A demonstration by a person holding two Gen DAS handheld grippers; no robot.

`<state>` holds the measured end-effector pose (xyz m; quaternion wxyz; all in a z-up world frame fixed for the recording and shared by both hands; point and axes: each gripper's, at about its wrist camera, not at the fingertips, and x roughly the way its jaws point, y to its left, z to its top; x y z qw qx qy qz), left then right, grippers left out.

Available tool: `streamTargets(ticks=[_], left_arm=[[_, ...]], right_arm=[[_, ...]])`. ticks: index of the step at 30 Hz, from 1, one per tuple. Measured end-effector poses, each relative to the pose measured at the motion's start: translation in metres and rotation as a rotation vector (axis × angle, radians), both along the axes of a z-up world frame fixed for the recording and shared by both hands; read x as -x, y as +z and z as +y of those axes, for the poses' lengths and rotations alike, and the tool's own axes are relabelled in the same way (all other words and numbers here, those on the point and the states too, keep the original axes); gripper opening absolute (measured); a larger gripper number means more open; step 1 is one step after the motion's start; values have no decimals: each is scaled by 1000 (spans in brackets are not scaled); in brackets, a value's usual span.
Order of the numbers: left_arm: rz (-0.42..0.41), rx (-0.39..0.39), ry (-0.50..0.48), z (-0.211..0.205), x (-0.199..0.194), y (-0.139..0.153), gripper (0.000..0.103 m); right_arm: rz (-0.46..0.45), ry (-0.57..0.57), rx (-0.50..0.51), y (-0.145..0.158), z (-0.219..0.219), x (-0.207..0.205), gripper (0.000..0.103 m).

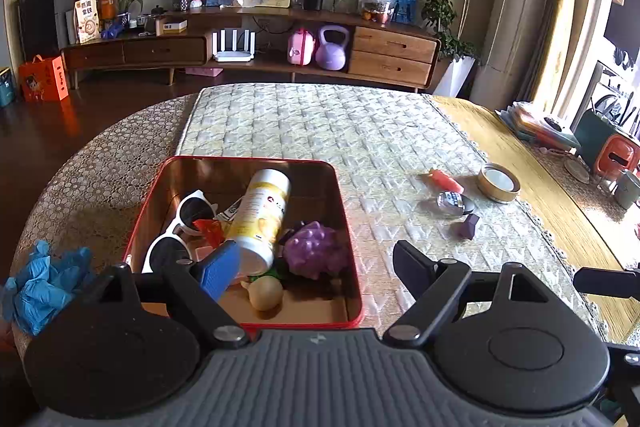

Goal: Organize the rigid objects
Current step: 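Move the left gripper to the purple block while the right gripper approaches the round lid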

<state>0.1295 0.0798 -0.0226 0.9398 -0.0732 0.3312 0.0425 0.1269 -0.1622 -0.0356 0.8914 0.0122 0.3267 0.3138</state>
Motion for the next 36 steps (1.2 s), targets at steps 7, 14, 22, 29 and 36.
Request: streamTargets(ticks=[7, 14, 22, 29, 36], left_arm=[[-11, 9, -53, -32, -4, 0, 84], [-3, 13, -130, -69, -20, -3, 84], [26, -3, -210, -107, -43, -11, 84], [34, -28, -251, -132, -69, -21, 84], [47, -44, -218, -139, -104, -38, 84]], right_arm=[[8, -92, -3, -2, -41, -13, 103], [-4, -169, 27, -5, -75, -32, 103], [-8, -225, 49, -9, -108, -59, 103], [-1, -233, 106, -19, -120, -92, 103], [-1, -227, 138, -31, -124, -129, 102]])
